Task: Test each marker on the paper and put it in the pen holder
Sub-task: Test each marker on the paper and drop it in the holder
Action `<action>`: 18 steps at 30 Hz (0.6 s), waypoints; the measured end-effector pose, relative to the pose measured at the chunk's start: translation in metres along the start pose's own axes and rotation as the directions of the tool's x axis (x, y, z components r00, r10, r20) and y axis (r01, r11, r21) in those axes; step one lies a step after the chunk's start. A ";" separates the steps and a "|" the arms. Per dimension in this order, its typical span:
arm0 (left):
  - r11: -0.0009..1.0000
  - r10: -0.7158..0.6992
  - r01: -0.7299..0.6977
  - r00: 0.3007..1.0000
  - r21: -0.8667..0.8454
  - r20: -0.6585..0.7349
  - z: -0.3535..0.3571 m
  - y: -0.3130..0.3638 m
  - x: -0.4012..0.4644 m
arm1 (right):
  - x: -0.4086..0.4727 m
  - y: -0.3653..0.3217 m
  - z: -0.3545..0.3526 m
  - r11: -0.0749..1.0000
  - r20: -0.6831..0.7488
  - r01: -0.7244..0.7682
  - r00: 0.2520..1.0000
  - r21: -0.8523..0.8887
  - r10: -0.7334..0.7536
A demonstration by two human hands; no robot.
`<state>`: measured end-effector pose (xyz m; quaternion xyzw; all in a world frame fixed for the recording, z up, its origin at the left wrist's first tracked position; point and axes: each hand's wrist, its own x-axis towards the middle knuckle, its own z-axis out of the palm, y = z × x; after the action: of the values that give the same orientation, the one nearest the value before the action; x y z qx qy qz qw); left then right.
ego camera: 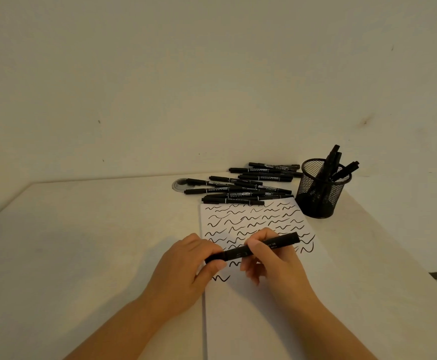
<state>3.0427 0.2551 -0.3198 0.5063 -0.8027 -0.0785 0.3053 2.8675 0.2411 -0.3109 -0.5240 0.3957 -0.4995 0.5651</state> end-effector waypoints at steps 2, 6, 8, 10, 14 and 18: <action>1.000 0.010 -0.009 1.000 0.012 -0.024 -0.001 0.001 -0.001 | -0.001 0.000 0.001 1.000 0.011 0.010 1.000 -0.002 -0.010; 0.999 0.031 -0.029 0.996 0.028 -0.080 -0.002 0.007 -0.001 | -0.001 -0.001 0.001 0.999 0.024 0.030 0.999 -0.018 -0.030; 0.998 0.042 -0.037 0.995 0.050 -0.091 -0.002 0.010 -0.001 | -0.001 -0.001 0.001 1.000 0.025 0.019 0.999 0.004 -0.019; 0.997 0.045 -0.039 0.995 0.065 -0.088 -0.003 0.011 -0.001 | -0.002 0.000 0.002 0.999 0.044 0.010 0.999 0.046 -0.013; 1.000 0.006 -0.006 0.999 -0.002 -0.047 -0.003 0.010 -0.001 | -0.001 0.000 0.002 0.996 0.081 0.059 0.995 0.063 -0.064; 0.966 -0.074 0.087 0.995 -0.244 0.062 -0.003 0.008 -0.002 | -0.003 0.000 0.002 0.995 0.134 0.089 0.987 0.040 -0.093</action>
<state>3.0390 0.2613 -0.3147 0.4943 -0.7732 -0.2034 0.3412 2.8690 0.2443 -0.3105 -0.5647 0.3237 -0.4946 0.5760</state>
